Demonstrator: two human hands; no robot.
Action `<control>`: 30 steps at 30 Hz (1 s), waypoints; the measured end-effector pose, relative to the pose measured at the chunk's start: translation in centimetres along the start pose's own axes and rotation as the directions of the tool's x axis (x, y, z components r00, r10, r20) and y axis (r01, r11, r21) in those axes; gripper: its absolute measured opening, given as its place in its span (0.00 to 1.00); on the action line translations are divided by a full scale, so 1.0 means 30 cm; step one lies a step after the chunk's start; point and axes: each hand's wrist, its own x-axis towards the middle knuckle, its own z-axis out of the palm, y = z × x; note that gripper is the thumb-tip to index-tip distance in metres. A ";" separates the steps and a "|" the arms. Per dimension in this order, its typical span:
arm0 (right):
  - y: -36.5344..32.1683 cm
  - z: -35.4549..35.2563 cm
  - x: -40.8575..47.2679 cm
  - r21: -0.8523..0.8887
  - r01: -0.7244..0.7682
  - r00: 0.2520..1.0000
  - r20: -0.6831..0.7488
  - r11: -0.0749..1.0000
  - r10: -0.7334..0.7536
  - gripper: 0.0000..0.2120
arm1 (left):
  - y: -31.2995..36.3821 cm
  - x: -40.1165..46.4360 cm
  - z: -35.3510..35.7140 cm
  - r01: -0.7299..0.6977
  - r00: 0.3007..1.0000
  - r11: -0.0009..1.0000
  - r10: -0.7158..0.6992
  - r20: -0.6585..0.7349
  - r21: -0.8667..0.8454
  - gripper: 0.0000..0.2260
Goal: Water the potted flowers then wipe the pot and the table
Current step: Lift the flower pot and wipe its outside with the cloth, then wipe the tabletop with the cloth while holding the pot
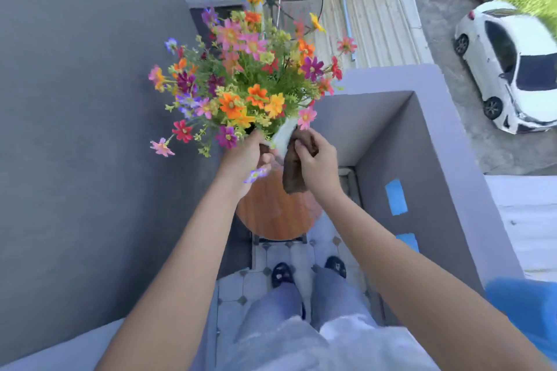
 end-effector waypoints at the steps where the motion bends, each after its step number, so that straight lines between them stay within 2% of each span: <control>1: 0.047 0.005 0.021 -0.025 -0.034 0.999 0.007 0.999 0.034 0.13 | -0.014 0.027 -0.005 -0.006 1.000 1.000 0.006 -0.008 -0.006 0.09; 6: 0.259 0.052 0.029 -0.158 -0.156 0.985 0.054 0.975 0.166 0.18 | -0.080 0.156 -0.032 0.016 0.999 1.000 -0.017 -0.041 -0.006 0.07; 11: 0.385 0.170 -0.030 -0.270 -0.096 0.961 0.224 0.958 0.160 0.19 | -0.101 0.242 -0.042 -0.020 0.997 1.000 0.021 -0.080 0.014 0.08; 14: 0.443 0.278 -0.072 -0.329 0.069 0.901 0.425 0.942 0.083 0.23 | -0.078 0.285 -0.037 -0.074 0.993 0.997 0.075 -0.092 0.011 0.10; 17: 0.514 0.390 -0.111 -0.331 0.299 0.807 0.588 0.895 -0.052 0.21 | -0.066 0.330 -0.034 -0.079 0.990 0.996 0.082 -0.114 0.027 0.11; 20: 0.616 0.434 -0.125 -0.371 0.500 0.694 0.712 0.783 -0.106 0.18 | -0.067 0.357 -0.023 -0.074 0.988 0.997 0.078 -0.131 0.033 0.12; 22: 0.669 0.411 -0.114 -0.374 0.583 0.656 0.740 0.721 -0.147 0.16 | -0.067 0.365 -0.019 -0.079 0.987 0.997 0.082 -0.139 0.027 0.13; 24: 0.675 0.359 -0.069 -0.386 0.585 0.655 0.743 0.714 -0.136 0.17 | -0.066 0.371 -0.024 -0.079 0.985 0.997 0.081 -0.151 0.021 0.13; 26: 0.665 0.294 0.014 -0.416 0.542 0.698 0.707 0.730 -0.115 0.17 | -0.068 0.379 -0.034 -0.080 0.983 0.997 0.082 -0.166 0.020 0.12; 30: 0.683 0.136 0.229 -0.559 0.334 0.898 0.434 0.759 -0.076 0.16 | -0.074 0.388 -0.045 -0.081 0.980 0.995 0.089 -0.180 0.051 0.12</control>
